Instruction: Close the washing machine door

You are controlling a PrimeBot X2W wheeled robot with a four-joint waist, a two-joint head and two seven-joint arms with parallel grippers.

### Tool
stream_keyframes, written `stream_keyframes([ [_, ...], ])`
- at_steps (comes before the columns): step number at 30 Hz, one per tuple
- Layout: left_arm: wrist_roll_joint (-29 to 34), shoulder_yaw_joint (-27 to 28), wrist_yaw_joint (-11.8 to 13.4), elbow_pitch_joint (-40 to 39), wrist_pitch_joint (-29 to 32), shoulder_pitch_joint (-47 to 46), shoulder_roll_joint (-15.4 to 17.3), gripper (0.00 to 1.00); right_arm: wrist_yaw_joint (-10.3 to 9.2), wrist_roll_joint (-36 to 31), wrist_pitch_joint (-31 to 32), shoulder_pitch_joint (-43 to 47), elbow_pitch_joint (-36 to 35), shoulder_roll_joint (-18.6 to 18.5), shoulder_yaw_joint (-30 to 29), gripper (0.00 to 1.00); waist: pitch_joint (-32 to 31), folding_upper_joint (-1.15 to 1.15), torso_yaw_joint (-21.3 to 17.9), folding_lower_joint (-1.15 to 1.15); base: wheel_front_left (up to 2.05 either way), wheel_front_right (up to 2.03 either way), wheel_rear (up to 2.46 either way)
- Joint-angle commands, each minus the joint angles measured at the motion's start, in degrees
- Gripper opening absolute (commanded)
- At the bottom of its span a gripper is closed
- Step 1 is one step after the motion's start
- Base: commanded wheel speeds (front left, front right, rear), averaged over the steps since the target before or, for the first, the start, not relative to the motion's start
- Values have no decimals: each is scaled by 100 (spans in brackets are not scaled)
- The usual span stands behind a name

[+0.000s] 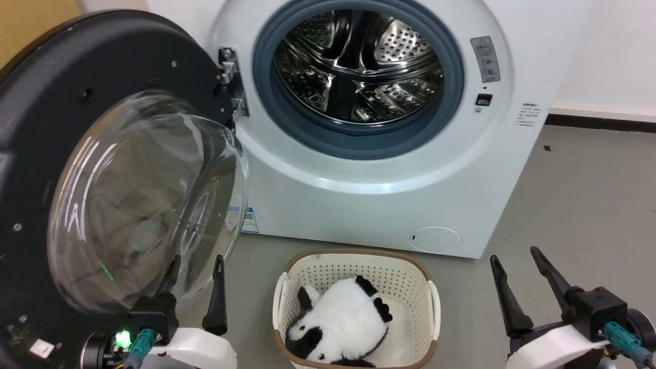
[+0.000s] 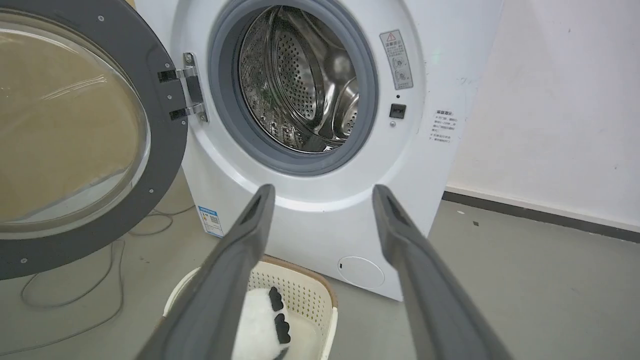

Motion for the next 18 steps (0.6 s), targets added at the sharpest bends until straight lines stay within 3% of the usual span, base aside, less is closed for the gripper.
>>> stream_keyframes([
  [1,-48,11,8,-14,-66,76,3,100,-2,73,-62,75,-18,5,4,100,-14,0,87,0,0,0,0],
  [18,-149,37,31,-46,-270,160,5,100,-3,143,-265,90,1,6,84,100,-58,0,789,0,0,0,0],
])
